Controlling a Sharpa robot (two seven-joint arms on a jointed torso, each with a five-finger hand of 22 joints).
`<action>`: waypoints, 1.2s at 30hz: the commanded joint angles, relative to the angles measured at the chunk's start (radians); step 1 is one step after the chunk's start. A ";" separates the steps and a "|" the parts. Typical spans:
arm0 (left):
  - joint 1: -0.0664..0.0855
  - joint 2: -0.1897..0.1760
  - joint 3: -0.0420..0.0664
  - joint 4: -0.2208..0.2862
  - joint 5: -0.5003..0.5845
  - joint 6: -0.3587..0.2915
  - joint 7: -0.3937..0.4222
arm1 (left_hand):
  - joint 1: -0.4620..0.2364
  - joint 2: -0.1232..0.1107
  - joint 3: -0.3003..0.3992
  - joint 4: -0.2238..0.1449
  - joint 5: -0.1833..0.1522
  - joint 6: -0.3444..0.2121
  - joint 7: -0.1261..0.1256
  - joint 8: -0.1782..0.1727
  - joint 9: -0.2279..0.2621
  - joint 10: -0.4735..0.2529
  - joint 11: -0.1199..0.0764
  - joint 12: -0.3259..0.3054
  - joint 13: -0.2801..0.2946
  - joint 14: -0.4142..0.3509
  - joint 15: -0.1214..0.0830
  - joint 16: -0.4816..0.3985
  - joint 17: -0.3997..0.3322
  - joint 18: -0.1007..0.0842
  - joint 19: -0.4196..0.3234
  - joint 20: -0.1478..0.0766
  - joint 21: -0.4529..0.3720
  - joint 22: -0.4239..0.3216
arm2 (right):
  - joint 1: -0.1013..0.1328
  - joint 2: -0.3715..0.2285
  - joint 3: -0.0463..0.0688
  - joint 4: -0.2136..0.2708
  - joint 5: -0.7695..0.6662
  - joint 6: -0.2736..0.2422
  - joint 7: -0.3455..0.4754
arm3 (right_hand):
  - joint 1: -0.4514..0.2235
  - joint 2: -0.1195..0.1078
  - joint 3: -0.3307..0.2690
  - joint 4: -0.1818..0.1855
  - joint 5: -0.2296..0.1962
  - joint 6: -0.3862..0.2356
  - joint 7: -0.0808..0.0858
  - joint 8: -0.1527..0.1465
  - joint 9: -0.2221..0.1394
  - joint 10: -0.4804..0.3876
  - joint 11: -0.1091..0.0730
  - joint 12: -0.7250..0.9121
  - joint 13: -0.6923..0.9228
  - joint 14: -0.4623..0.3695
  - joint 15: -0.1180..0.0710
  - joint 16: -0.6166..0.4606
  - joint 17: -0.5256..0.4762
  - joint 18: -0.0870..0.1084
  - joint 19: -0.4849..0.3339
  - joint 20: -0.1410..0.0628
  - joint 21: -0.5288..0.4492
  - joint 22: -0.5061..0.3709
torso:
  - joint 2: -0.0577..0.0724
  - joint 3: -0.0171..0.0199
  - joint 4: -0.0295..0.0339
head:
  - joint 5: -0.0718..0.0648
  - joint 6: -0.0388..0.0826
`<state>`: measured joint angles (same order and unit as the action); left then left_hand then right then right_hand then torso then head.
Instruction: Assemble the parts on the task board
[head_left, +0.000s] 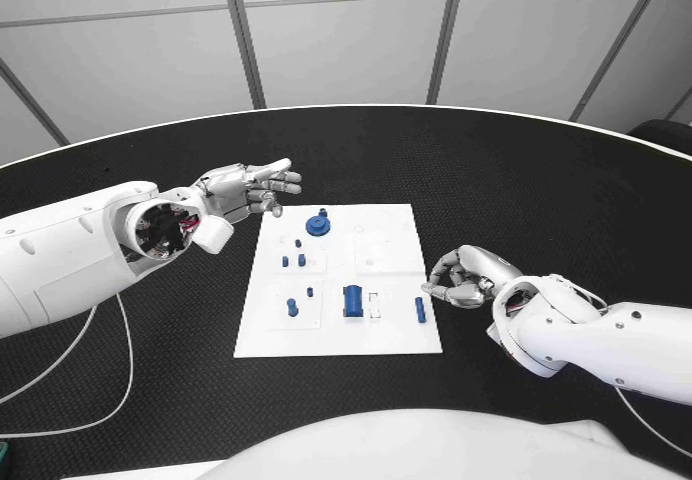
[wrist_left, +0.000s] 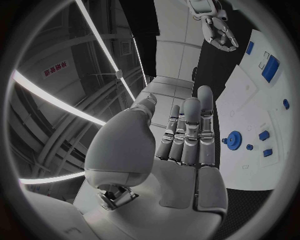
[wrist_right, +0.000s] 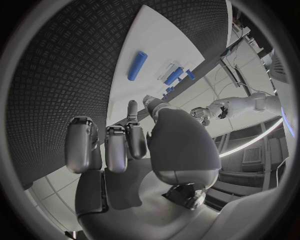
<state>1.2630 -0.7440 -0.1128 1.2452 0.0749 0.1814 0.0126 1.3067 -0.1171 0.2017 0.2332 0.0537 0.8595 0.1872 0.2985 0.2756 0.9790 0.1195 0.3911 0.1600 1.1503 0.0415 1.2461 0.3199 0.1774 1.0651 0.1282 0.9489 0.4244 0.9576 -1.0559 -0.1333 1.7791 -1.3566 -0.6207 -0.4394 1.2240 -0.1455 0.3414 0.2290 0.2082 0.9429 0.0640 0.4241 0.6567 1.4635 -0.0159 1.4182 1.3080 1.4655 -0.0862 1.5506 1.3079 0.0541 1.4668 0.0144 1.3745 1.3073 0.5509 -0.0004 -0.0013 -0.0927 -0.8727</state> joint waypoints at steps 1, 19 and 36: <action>0.000 -0.001 0.000 0.000 0.000 -0.001 0.000 | 0.001 0.006 -0.006 0.000 -0.004 -0.005 0.001 0.005 0.000 -0.009 0.001 0.006 0.001 -0.006 0.002 -0.001 -0.001 0.007 -0.001 0.004 -0.007 -0.001 | -0.003 0.006 -0.001 -0.010 -0.003 0.007 -0.012 | 0.001 -0.005 0.005 0.002 0.008 0.005 0.006 -0.004 -0.002 0.027 0.008 -0.006 0.154 0.098 0.010 0.004 0.230 -0.014 0.069 0.006 -0.004 0.176 | 0.002 -0.0005 0.0000 | -0.001 0.000; 0.000 -0.006 0.000 0.002 0.000 -0.001 -0.001 | 0.003 0.006 -0.008 0.001 -0.004 -0.006 0.001 0.005 0.000 -0.010 0.001 0.007 0.001 -0.007 0.002 -0.001 -0.002 0.007 -0.002 0.004 -0.007 -0.002 | -0.044 0.043 -0.002 -0.033 -0.007 0.035 -0.042 | -0.064 -0.044 -0.020 0.033 -0.027 0.023 0.012 -0.025 -0.009 0.020 0.014 -0.022 0.146 0.096 0.015 -0.001 0.221 -0.011 0.066 0.013 -0.020 0.170 | 0.000 -0.0015 0.0005 | -0.001 0.000; 0.000 -0.010 0.000 0.004 0.000 -0.002 -0.002 | 0.003 0.006 -0.008 0.001 -0.004 -0.006 0.001 0.005 0.000 -0.010 0.001 0.007 0.001 -0.007 0.002 -0.001 -0.002 0.007 -0.002 0.004 -0.007 -0.002 | -0.053 0.060 -0.002 -0.042 -0.022 0.065 -0.061 | -0.074 -0.054 -0.033 0.039 -0.029 0.030 0.010 -0.025 -0.006 0.020 0.013 -0.022 0.146 0.096 0.015 -0.002 0.220 -0.010 0.065 0.014 -0.024 0.169 | 0.001 -0.0020 0.0009 | 0.001 0.000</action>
<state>1.2630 -0.7538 -0.1128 1.2494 0.0749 0.1793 0.0101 1.3067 -0.1171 0.1990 0.2359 0.0537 0.8595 0.1872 0.2985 0.2755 0.9755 0.1231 0.3910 0.1599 1.1504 0.0416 1.2461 0.3191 0.1774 1.0651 0.1281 0.9449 0.4236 0.9047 -0.9972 -0.1358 1.7377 -1.3763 -0.5562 -0.4990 1.1600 -0.1983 0.3161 0.2681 0.1839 0.9666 0.0732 0.4050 0.6508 1.4643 -0.0098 1.4017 1.3076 1.4658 -0.0795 1.5506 1.3076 0.0541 1.4669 0.0216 1.3552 1.3080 0.5514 -0.0022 -0.0013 -0.0922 -0.8727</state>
